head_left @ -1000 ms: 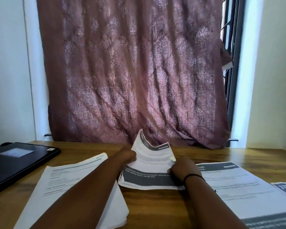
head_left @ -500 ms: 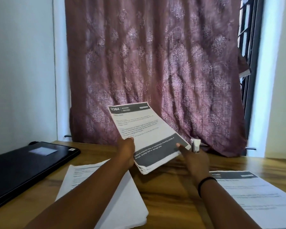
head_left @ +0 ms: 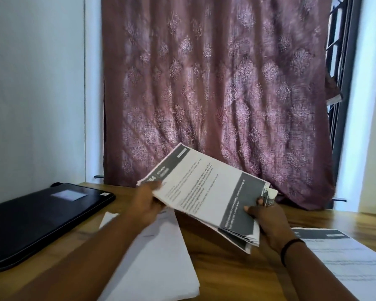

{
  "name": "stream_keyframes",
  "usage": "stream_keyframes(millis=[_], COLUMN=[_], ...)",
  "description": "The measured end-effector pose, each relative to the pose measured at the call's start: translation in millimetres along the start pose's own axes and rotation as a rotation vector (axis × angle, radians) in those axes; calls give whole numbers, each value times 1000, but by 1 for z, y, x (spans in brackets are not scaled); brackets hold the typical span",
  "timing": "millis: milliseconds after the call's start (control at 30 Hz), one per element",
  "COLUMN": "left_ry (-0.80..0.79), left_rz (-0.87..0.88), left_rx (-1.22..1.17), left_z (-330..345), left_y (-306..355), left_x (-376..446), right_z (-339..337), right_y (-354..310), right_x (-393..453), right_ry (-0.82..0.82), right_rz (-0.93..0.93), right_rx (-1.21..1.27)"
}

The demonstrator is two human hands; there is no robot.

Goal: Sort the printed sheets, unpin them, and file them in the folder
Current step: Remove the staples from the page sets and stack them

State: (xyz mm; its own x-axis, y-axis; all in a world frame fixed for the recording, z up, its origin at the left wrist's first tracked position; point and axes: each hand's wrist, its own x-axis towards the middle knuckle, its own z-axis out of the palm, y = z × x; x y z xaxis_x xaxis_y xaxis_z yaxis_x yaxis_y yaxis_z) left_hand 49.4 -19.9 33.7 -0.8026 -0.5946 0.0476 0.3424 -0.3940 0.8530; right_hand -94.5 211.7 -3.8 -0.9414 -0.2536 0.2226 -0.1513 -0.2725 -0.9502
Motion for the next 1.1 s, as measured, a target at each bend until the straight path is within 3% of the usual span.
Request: stream_keyframes(millis=[167,333,567,700,800,900,1100], left_ry=[-58,-249,-101,-112,-154,-193,-220], left_rz=[-98,-198,96,209,295,303,131], left_rx=[105,375,422,430,465,456,468], left_z=[-62,-55,-42,-29,-9,10,27], left_y=[30,13,-13,-22,-21,-20,-43], left_x=[12,5,8,2,-4,-1,19], right_z=[-11,-4,0,2,-1,-7,-25], right_y=[-1,1,-15,-20,-21,-27,-21], right_x=[-2,-1,-8,-7,-7,-7,-5], right_ry=[-93,-71,71,219,265,335,373], right_rz=[20,-78,-336,-419,-448,-487,-505], right_rx=[-10,-123,-284,-477,-427,-404,-422])
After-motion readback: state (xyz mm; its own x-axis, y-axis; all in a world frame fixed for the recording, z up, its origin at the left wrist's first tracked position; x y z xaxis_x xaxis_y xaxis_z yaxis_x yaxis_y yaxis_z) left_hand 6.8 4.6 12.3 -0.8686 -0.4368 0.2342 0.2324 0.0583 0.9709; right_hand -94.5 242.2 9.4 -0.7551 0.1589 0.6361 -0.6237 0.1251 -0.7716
